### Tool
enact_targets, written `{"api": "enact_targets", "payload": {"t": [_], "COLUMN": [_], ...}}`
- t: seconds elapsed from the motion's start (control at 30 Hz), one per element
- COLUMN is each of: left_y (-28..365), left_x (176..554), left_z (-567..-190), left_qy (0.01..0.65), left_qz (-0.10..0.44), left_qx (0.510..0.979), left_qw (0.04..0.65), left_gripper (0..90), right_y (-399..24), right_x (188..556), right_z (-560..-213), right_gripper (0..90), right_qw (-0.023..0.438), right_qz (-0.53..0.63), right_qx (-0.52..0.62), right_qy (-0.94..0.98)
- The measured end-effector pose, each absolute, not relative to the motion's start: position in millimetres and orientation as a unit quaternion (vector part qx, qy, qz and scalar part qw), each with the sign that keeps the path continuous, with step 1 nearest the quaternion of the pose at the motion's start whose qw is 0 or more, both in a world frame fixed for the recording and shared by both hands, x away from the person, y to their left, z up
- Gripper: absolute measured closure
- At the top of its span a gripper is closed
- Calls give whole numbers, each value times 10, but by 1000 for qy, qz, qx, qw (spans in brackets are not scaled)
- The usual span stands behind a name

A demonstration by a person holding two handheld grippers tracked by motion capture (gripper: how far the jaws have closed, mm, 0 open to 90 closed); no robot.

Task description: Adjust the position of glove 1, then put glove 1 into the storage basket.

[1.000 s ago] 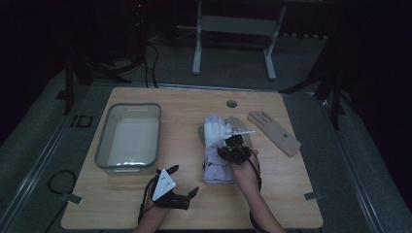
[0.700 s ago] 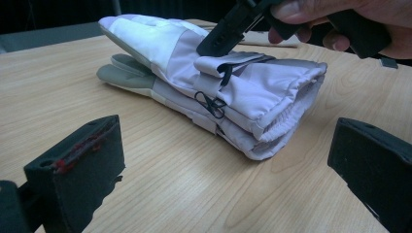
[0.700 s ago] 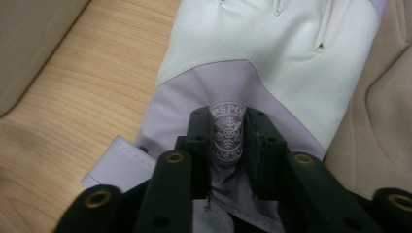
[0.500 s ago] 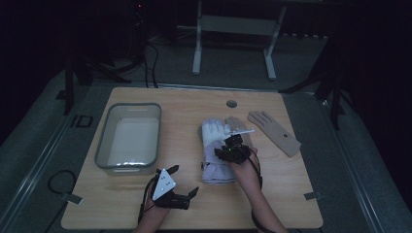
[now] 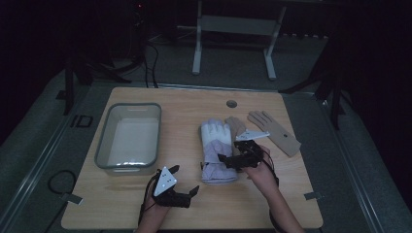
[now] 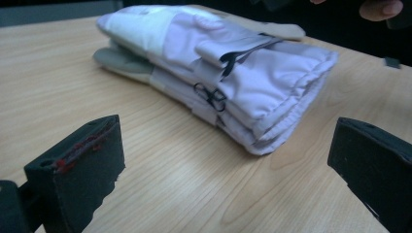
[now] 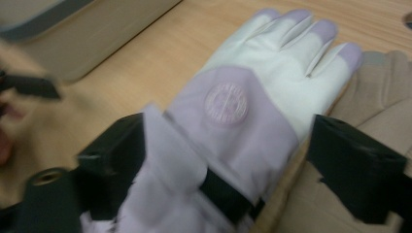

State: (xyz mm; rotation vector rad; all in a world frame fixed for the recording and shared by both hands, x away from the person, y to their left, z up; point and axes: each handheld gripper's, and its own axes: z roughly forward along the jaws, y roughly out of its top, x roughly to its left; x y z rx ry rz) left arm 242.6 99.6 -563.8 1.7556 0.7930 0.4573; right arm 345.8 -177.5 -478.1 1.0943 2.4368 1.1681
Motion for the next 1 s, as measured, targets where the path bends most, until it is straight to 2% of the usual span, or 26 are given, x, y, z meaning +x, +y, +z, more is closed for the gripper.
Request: {"api": "enact_targets", "payload": {"t": [0.13,0.17,0.27,0.33,0.5,0.53,0.6,0.63,0.7,0.73,0.77,0.83,0.9,0.93,1.0], "left_y": [1001,1007,1014,991,890,863,786,744,685,642,577,484,403,367,310], "left_x": [2467,2486,2521,2514,2621,2654,2719,2749,2769,2775,2790,2828,2871,2894,2939], "left_z": [-5564,-5547,-5483,-5408,-5179,-5133,-5053,-5020,-4966,-4931,-4891,-4861,-4866,-4886,-4944], "left_qy": [360,371,388,383,372,371,375,373,369,364,359,357,362,367,379], "left_qz": [164,156,137,151,142,139,140,133,136,137,145,148,150,152,153], "left_qx": [740,740,740,738,743,748,759,764,766,766,773,783,788,790,798], "left_qw": [544,539,533,534,537,533,513,510,508,511,502,487,475,467,444], "left_gripper": [10,48,54,54,53,53,54,60,62,109,143,149,161,281,317], "right_y": [-1915,-1947,-2026,-2072,-2160,-2164,-2144,-2130,-2117,-2103,-2095,-2081,-2075,-2062,-2052], "right_x": [3406,3394,3345,3339,3368,3385,3417,3434,3457,3493,3525,3578,3609,3649,3670], "right_z": [-4770,-4773,-4773,-4753,-4742,-4741,-4746,-4751,-4756,-4762,-4768,-4788,-4803,-4847,-4904], "right_gripper": [139,139,143,145,136,99,102,136,144,262,296,419,450,514,522], "right_qw": [124,143,191,178,158,148,139,143,144,148,149,148,139,123,108], "right_qz": [404,405,413,407,411,419,420,417,414,414,411,411,410,412,409], "right_qx": [348,336,311,313,345,350,358,362,365,368,372,380,384,392,403], "right_qy": [837,838,835,839,829,825,822,821,822,819,819,816,815,813,812]}}
